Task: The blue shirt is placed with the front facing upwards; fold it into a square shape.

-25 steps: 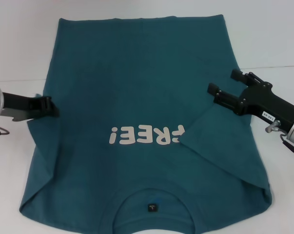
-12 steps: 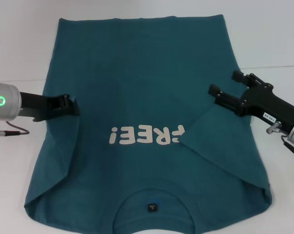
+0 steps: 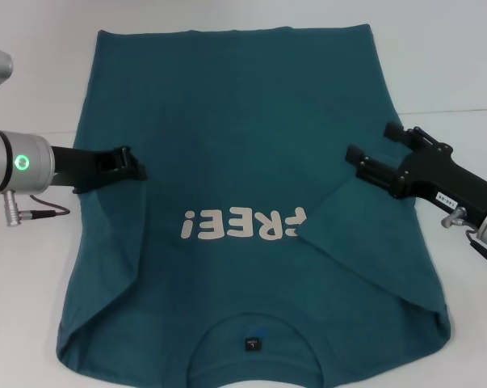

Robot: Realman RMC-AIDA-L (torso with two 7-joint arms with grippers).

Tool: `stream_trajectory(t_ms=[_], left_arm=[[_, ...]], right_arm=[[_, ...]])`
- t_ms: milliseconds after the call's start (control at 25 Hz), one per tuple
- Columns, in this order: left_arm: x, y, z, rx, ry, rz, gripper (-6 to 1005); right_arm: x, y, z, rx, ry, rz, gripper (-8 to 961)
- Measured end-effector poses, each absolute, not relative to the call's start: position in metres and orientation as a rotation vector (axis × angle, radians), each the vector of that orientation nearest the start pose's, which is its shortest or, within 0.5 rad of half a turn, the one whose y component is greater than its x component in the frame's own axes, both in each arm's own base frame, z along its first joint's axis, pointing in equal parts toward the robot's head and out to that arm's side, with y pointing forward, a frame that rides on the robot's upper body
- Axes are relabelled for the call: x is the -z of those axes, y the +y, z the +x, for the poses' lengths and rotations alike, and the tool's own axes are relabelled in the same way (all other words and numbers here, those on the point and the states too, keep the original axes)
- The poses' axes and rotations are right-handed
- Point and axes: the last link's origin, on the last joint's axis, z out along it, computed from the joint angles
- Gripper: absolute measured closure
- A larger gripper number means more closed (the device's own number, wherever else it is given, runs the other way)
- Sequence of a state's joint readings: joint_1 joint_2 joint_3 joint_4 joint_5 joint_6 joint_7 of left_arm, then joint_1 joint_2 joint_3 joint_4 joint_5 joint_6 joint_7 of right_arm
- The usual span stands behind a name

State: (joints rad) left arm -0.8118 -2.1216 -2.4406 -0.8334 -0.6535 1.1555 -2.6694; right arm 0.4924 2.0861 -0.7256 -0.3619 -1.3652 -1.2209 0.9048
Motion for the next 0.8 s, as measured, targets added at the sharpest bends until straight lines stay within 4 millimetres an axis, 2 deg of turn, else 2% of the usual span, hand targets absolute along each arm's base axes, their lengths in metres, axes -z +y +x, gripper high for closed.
stream_trajectory(t_ms=[520, 720, 800], left_arm=[[0.002, 0.434, -0.214, 0.453, -1.724, -2.036, 950], [0.003, 0.435, -0.21, 0.483, -1.707, -2.054, 849], [0.003, 0.435, -0.209, 0.504, -1.692, -2.067, 762]], right_arm=[[0.0, 0.355, 0.293, -0.874, 0.574, -2.093, 35], [0.0, 0.355, 0.293, -0.872, 0.569, -2.094, 34], [0.0, 0.355, 0.293, -0.872, 0.569, -2.094, 35]])
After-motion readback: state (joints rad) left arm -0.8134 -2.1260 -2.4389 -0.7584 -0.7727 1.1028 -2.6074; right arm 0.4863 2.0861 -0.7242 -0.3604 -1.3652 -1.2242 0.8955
